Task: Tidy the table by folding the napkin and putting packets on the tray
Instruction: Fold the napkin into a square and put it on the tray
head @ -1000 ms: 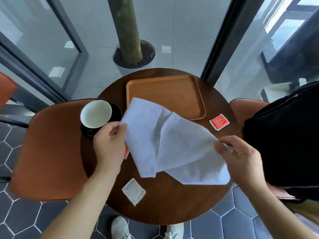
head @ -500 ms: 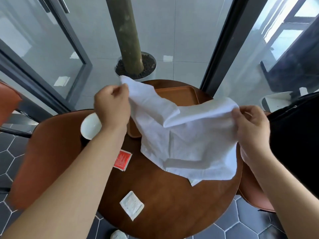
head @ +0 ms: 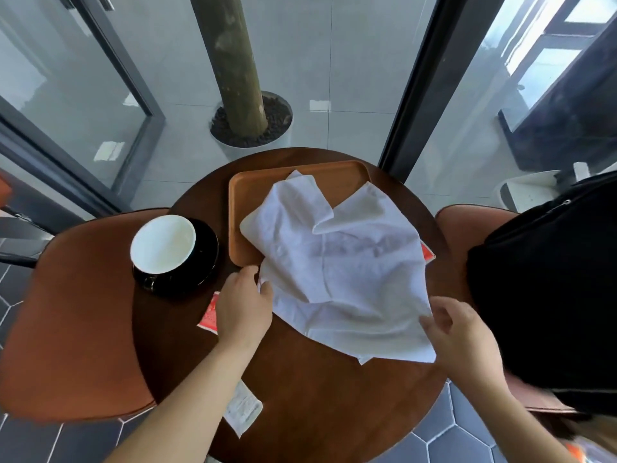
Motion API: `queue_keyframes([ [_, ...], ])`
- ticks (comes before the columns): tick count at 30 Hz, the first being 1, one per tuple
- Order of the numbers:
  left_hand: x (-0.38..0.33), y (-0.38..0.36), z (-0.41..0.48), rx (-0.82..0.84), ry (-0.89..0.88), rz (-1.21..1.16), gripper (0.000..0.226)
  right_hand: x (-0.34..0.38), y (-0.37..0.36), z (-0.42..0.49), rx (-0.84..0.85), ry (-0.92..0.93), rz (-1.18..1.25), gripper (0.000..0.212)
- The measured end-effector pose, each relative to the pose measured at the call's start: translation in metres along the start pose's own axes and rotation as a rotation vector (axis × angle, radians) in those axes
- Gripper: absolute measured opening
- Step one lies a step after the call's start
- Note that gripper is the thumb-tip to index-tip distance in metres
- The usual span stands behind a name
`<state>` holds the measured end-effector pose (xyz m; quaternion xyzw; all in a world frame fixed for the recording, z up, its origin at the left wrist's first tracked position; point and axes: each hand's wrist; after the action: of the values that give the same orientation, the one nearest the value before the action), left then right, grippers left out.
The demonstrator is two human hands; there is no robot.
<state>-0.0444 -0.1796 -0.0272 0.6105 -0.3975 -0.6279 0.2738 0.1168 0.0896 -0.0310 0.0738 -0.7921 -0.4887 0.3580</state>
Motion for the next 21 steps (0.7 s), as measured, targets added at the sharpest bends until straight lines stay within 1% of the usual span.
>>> queue_keyframes([
  [2, -0.002, -0.001, -0.002, 0.005, -0.009, 0.026, 0.019, -0.007, -0.004, -0.012, 0.026, -0.003, -0.113, 0.033],
  [4, -0.003, -0.003, -0.004, 0.023, -0.007, 0.072, 0.013, -0.008, -0.007, -0.019, 0.046, -0.015, -0.152, 0.034],
  [7, -0.004, -0.004, -0.003, 0.004, 0.003, 0.065, 0.007, -0.003, -0.009, -0.02, 0.02, -0.015, -0.074, 0.013],
  [8, -0.005, -0.001, -0.003, -0.018, 0.024, 0.013, 0.009, -0.001, -0.008, -0.018, 0.017, -0.022, -0.003, 0.01],
  [10, -0.007, 0.013, -0.003, -0.096, 0.105, -0.151, 0.01, 0.003, 0.0, -0.012, -0.012, -0.037, 0.187, 0.014],
  [11, -0.007, 0.023, -0.005, -0.149, 0.137, -0.239, 0.012, 0.007, 0.006, -0.01, -0.041, -0.041, 0.309, 0.013],
  [13, -0.007, 0.046, -0.016, -0.247, 0.155, -0.401, 0.015, 0.013, 0.022, -0.008, -0.09, -0.051, 0.562, 0.004],
  [15, -0.006, 0.063, -0.026, -0.301, 0.212, -0.573, 0.014, 0.017, 0.035, -0.007, -0.052, -0.111, 0.762, 0.018],
  [17, -0.006, 0.07, -0.032, -0.266, 0.324, -0.658, 0.013, 0.017, 0.04, -0.004, 0.065, -0.209, 0.821, 0.025],
  [19, -0.007, 0.068, -0.037, -0.179, 0.407, -0.647, 0.01, 0.016, 0.041, -0.001, 0.194, -0.322, 0.885, 0.026],
  [21, -0.005, 0.065, -0.041, -0.113, 0.428, -0.596, 0.008, 0.015, 0.043, 0.0, 0.217, -0.381, 0.957, 0.029],
])
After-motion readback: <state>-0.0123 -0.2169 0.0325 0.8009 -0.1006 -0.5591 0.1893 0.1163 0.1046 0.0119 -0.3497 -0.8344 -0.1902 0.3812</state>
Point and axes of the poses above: each hand's wrist, its own z-axis towards the middle knuckle, its own y-axis out of the back of the hand, x = y × z, and after that the axes turned 9 degrees about -y, right-handed
